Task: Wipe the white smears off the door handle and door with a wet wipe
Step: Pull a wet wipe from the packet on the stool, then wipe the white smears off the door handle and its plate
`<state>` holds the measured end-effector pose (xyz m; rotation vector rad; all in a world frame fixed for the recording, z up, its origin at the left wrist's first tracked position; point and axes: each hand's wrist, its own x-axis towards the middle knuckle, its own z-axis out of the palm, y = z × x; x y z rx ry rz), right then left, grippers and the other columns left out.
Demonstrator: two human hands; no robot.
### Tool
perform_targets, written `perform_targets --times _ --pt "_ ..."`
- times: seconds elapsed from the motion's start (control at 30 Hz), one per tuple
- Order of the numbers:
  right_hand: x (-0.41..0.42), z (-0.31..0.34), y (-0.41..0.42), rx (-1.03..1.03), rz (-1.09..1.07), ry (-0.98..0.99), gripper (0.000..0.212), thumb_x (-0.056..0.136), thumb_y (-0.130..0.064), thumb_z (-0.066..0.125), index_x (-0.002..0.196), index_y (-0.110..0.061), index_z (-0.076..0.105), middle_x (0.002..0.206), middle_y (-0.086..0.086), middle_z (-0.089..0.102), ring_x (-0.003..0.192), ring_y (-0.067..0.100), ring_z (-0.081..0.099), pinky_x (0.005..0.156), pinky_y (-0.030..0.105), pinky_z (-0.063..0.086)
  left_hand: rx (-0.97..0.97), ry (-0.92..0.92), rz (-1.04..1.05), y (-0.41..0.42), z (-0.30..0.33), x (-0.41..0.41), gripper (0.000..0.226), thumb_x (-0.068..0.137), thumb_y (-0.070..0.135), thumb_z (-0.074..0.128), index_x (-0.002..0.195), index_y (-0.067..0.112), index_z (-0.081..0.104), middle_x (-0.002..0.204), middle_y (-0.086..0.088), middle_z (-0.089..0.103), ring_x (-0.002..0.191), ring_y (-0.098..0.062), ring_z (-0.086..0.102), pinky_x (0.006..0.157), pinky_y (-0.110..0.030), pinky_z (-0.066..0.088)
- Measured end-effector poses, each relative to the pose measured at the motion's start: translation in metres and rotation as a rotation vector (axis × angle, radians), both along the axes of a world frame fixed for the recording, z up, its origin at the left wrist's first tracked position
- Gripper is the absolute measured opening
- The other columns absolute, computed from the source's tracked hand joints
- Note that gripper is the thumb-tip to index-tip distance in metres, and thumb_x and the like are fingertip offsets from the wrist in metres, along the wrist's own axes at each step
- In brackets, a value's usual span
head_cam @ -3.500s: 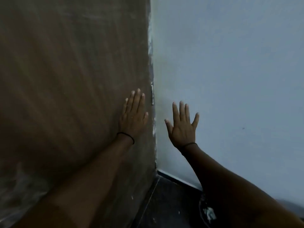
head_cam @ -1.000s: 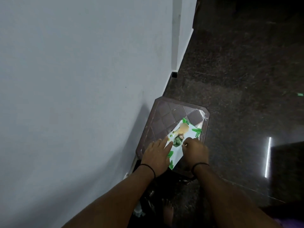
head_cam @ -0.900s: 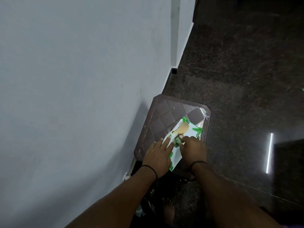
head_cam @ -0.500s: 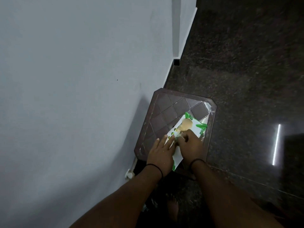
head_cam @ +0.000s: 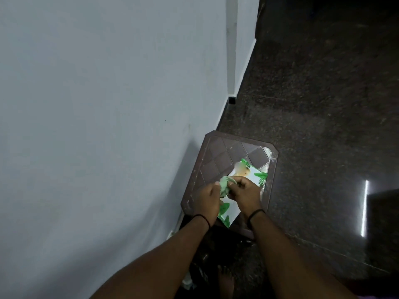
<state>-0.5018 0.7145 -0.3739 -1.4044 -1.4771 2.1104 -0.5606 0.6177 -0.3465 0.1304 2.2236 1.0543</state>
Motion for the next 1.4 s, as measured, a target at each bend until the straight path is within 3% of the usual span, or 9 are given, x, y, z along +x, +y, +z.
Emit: perform_targets --times 0.23,0.43,0.6,0.73,0.9,1.03,1.23,1.33,1.4 --pt "-0.035 0.094 -0.036 -0.012 0.072 0.195 0.008 0.089 -0.007 0.07 0.088 0.0 0.066 0.074 0.011 0.065 0.062 0.016 0.057 0.055 0.024 0.05 0.119 0.181 0.156 -0.043 0.083 -0.032 0.022 0.091 0.03 0.065 0.082 0.01 0.069 0.076 -0.009 0.07 0.07 -0.027 0.065 0.065 -0.045 0.056" --pt "-0.047 0.187 -0.086 -0.035 0.154 0.389 0.003 0.096 -0.008 0.061 0.096 -0.006 0.06 0.088 0.015 0.071 0.076 0.022 0.069 0.068 0.034 0.06 0.299 0.197 0.349 -0.098 0.183 -0.032 0.041 0.1 0.037 0.049 0.081 0.006 0.067 0.078 -0.014 0.072 0.059 -0.024 0.069 0.047 -0.026 0.046" --pt "-0.03 0.299 -0.161 0.053 0.339 0.582 0.011 0.096 -0.014 0.062 0.103 -0.006 0.062 0.091 0.016 0.071 0.072 0.022 0.068 0.057 0.029 0.056 0.467 0.368 0.444 -0.179 0.29 0.003 0.035 0.101 0.029 0.047 0.085 0.003 0.064 0.081 -0.014 0.071 0.057 -0.02 0.066 0.045 -0.025 0.045" --pt "0.001 0.406 -0.244 0.114 0.528 0.818 0.018 0.091 -0.008 0.067 0.108 -0.004 0.066 0.098 0.015 0.072 0.083 0.024 0.07 0.066 0.03 0.056 0.676 0.541 0.538 -0.266 0.395 0.044 0.02 0.098 0.016 0.049 0.082 0.015 0.061 0.078 -0.007 0.067 0.061 -0.018 0.062 0.046 -0.025 0.049" --pt "0.054 0.507 -0.345 0.153 0.712 1.04 0.013 0.095 -0.005 0.06 0.099 -0.011 0.071 0.083 0.006 0.071 0.072 0.017 0.064 0.062 0.027 0.051 0.854 0.782 0.636 -0.369 0.499 0.103 0.018 0.098 0.014 0.051 0.087 0.019 0.063 0.083 -0.003 0.069 0.066 -0.013 0.062 0.048 -0.024 0.05" --pt "0.094 0.553 -0.417 0.092 0.734 1.135 0.014 0.1 -0.014 0.055 0.099 -0.005 0.066 0.072 0.008 0.06 0.06 0.017 0.049 0.055 0.027 0.045 0.965 0.892 0.67 -0.428 0.542 0.153 0.017 0.1 0.016 0.05 0.089 0.013 0.062 0.076 -0.005 0.064 0.053 -0.012 0.056 0.044 -0.024 0.046" --pt "0.139 0.585 -0.486 0.004 0.833 1.236 0.037 0.104 -0.025 0.048 0.115 0.008 0.062 0.097 0.027 0.065 0.08 0.033 0.059 0.064 0.039 0.05 1.0 0.972 0.735 -0.49 0.562 0.204 0.026 0.101 0.027 0.053 0.086 0.008 0.063 0.073 -0.009 0.06 0.052 -0.016 0.05 0.043 -0.023 0.042" --pt "0.152 0.589 -0.507 0.018 0.859 1.232 0.03 0.102 -0.021 0.052 0.112 0.005 0.063 0.101 0.025 0.068 0.086 0.03 0.064 0.072 0.04 0.053 0.927 1.08 0.817 -0.514 0.562 0.222 0.026 0.1 0.03 0.054 0.082 0.014 0.064 0.073 -0.001 0.064 0.06 -0.01 0.059 0.044 -0.025 0.047" --pt "0.157 0.589 -0.521 0.082 0.878 1.236 0.017 0.099 -0.018 0.058 0.101 -0.002 0.065 0.087 0.016 0.067 0.072 0.021 0.061 0.061 0.033 0.05 0.901 1.132 0.874 -0.529 0.563 0.234 0.024 0.1 0.028 0.054 0.082 0.016 0.064 0.073 0.002 0.065 0.06 -0.007 0.06 0.045 -0.025 0.048"
